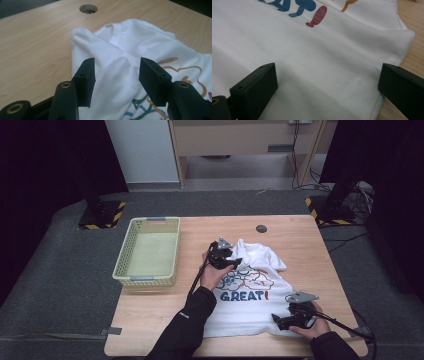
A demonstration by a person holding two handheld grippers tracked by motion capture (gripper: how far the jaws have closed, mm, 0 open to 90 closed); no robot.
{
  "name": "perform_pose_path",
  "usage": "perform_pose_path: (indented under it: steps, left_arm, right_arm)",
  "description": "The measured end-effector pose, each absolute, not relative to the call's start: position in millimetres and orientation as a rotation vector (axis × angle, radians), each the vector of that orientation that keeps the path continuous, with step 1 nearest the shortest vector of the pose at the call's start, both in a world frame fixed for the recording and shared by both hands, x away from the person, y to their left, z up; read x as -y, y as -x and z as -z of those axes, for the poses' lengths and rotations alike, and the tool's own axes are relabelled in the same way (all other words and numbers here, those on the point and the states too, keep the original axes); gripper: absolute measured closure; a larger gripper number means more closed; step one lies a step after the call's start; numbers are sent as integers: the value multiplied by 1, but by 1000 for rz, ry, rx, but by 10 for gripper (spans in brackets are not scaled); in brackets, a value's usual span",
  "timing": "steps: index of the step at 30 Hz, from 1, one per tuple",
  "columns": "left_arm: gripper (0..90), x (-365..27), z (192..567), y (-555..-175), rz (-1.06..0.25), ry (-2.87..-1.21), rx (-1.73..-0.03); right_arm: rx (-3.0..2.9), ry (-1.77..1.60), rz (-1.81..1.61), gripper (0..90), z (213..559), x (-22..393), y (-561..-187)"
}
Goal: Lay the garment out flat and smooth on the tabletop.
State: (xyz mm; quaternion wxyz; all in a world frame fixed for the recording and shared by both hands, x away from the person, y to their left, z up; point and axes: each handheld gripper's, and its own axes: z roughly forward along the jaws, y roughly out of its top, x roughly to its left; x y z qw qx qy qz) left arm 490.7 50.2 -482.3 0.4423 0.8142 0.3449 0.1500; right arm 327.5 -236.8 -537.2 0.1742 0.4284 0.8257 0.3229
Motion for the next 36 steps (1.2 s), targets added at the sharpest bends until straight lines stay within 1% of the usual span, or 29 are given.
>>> perform_pose_path:
  steps: [3, 10, 13, 16, 21, 24, 28, 33, 36]
  left_arm:
    - [433, -54, 480, -496, -387, -2014, -862]
    - [424, -52, 487, -508, -405, -2072, -853]
    - [432, -52, 495, -513, -396, -2104, -860]
    - [454, -52, 503, -516, -359, -2142, -870]
    - [555, -48, 510, -511, -349, -2223, -835]
    - [598, -47, 512, -507, -340, -2245, -831]
    - [664, -47, 513, -505, -331, -2256, -844]
    - [787, -48, 514, -503, -323, -2255, -850]
    - [831, -49, 514, -501, -327, -2257, -853]
  right_arm:
    - [-2341, -1214, -916, 25, 537, 237, -328]
    - [-2342, -1211, -915, 25, 537, 237, -328]
    - [-2342, -1212, -916, 25, 537, 237, -328]
    - [-2345, -1209, -915, 26, 537, 237, -328]
    - [-2346, -1209, -915, 26, 537, 237, -328]
    - [-2346, -1209, -915, 26, 537, 237, -328]
    - [-2345, -1208, -915, 26, 537, 237, -328]
    - [-2346, -1209, -915, 25, 537, 237, -328]
    - [-2345, -1209, -915, 26, 537, 237, -328]
